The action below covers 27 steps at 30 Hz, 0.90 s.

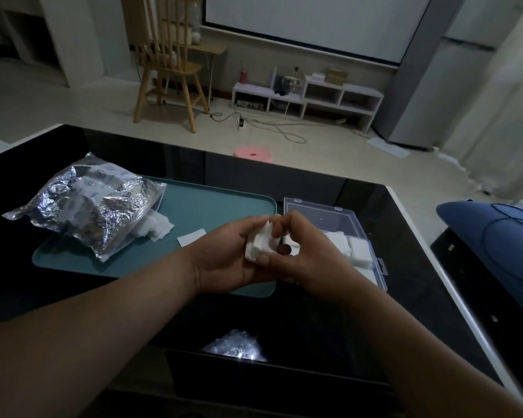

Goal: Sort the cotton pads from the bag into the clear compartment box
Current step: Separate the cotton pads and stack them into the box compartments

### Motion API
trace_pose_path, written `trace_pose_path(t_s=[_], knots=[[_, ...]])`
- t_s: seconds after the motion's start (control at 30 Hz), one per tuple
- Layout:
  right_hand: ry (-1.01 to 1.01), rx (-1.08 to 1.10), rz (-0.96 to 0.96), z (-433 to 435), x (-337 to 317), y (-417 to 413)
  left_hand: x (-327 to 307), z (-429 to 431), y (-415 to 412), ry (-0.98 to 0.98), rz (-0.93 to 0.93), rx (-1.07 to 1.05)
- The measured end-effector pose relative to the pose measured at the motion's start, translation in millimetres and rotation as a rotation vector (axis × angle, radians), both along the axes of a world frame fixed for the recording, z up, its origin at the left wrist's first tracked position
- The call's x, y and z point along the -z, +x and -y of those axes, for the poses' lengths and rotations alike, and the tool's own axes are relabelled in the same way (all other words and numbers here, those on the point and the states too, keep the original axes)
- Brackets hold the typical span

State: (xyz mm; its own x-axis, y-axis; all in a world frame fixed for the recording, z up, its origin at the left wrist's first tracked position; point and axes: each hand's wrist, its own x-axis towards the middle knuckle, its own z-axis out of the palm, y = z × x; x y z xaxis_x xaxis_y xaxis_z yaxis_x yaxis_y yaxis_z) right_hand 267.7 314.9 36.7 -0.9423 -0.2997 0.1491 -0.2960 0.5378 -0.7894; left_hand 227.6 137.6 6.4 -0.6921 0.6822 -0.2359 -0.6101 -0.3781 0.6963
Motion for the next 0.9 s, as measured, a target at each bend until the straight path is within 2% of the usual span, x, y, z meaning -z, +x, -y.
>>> trace_pose_path(t_s=[0.27,0.43,0.6,0.77,0.9], knots=[[0.198,0.003,-0.124,-2.0,13.7,-7.7,7.2,-9.3,-8.3,-0.051,0.056,-0.024],[0.208,0.210,-0.163,3.0,15.7,-7.4,4.1,-16.9,-4.2,-0.210,-0.021,-0.123],[0.306,0.228,-0.042,9.9,14.8,-4.2,3.3,-22.6,-6.7,-0.248,-0.031,-0.081],[0.223,0.311,0.065,8.8,15.9,-0.5,9.8,-27.3,-10.5,-0.240,-0.077,-0.129],[0.206,0.380,0.091,1.5,15.8,-9.6,8.1,-42.3,-6.1,-0.345,-0.161,-0.288]])
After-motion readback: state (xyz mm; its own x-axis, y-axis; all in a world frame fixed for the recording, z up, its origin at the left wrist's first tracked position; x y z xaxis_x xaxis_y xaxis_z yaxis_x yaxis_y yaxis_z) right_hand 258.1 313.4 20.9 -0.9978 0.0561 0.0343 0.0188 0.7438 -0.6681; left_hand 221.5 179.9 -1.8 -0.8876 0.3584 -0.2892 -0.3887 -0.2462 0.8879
